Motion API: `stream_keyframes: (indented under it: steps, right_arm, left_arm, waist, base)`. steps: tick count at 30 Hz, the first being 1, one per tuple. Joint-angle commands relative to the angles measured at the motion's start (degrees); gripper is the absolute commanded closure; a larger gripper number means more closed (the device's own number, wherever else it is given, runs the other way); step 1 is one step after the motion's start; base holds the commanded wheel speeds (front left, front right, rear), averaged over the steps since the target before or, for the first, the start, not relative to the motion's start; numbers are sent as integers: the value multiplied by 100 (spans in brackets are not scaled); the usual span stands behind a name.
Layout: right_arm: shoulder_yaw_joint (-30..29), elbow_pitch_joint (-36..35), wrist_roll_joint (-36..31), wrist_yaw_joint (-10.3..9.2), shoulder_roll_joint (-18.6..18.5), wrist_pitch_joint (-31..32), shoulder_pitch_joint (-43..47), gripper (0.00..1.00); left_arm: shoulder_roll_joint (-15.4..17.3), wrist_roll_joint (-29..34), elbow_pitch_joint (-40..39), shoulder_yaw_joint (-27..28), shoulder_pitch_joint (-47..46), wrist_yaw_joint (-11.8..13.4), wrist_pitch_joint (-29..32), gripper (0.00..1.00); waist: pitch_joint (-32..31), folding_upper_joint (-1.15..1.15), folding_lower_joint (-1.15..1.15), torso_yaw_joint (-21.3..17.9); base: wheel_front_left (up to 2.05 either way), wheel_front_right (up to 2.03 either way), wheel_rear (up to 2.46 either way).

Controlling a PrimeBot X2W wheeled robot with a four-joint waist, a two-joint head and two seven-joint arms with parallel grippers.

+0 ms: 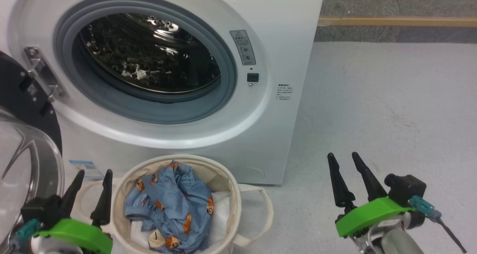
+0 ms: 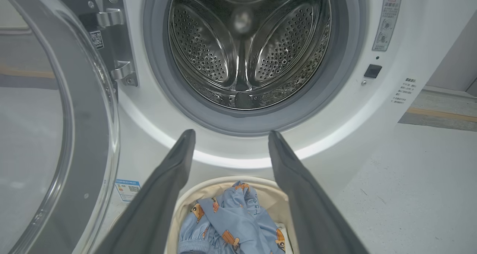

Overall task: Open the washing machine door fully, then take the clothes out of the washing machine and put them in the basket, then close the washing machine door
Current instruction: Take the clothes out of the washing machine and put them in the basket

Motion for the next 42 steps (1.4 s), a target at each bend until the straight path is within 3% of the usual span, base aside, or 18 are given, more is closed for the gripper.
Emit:
stream_keyframes:
  steps: [1, 8, 17, 42]
  right_arm:
    - [141, -170, -45, 1, 31, -54, -109, 0]
    - [105, -175, -90, 1, 37, -54, -45, 0]
    - [58, -183, -149, 1, 39, -54, -36, 0]
    - [64, -150, -157, 1, 34, -54, -136, 0]
  left_arm:
    - [187, 54, -232, 299, -143, 39, -69, 0]
    - [185, 69, -736, 572, 285, 217, -69, 0]
    - [195, -119, -1089, 689, 622, 169, -69, 0]
    - [301, -134, -960, 621, 465, 100, -63, 0]
  waist:
    - [-34, 0, 0, 8]
    - [-137, 0, 0, -28]
    - [-200, 0, 0, -58]
    - [-166, 0, 0, -64]
  base:
    - [0, 0, 0]
    - [0, 0, 0]
    - [0, 0, 0]
    - [0, 0, 0]
